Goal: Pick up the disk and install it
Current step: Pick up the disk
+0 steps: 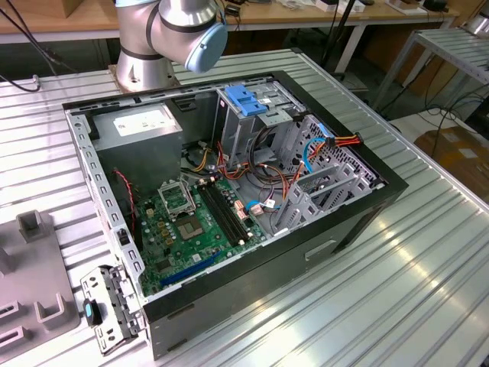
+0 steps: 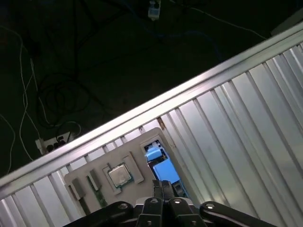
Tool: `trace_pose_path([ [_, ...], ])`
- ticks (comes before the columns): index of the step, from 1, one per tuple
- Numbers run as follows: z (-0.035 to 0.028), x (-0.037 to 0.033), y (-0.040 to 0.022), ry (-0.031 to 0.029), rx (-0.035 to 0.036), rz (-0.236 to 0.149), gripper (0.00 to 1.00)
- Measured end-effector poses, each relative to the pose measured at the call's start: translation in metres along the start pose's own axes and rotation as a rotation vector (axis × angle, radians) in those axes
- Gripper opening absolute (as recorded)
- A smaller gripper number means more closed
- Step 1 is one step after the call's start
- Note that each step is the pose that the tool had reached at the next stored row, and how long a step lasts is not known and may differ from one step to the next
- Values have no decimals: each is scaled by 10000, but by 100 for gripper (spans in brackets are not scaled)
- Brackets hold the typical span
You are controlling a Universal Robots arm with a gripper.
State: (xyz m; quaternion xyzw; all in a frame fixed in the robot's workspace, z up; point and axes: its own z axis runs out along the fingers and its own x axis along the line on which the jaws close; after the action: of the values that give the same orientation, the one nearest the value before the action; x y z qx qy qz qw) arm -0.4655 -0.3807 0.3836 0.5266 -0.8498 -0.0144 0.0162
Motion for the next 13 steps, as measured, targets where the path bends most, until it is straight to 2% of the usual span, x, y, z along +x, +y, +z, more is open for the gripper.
trace_pose_path([
  [4,9,0,0,46,21,-1176,11],
  [11,18,0,-1,79,79,-2398,11],
  [13,25,-1,-2,93,98,-2889,11],
])
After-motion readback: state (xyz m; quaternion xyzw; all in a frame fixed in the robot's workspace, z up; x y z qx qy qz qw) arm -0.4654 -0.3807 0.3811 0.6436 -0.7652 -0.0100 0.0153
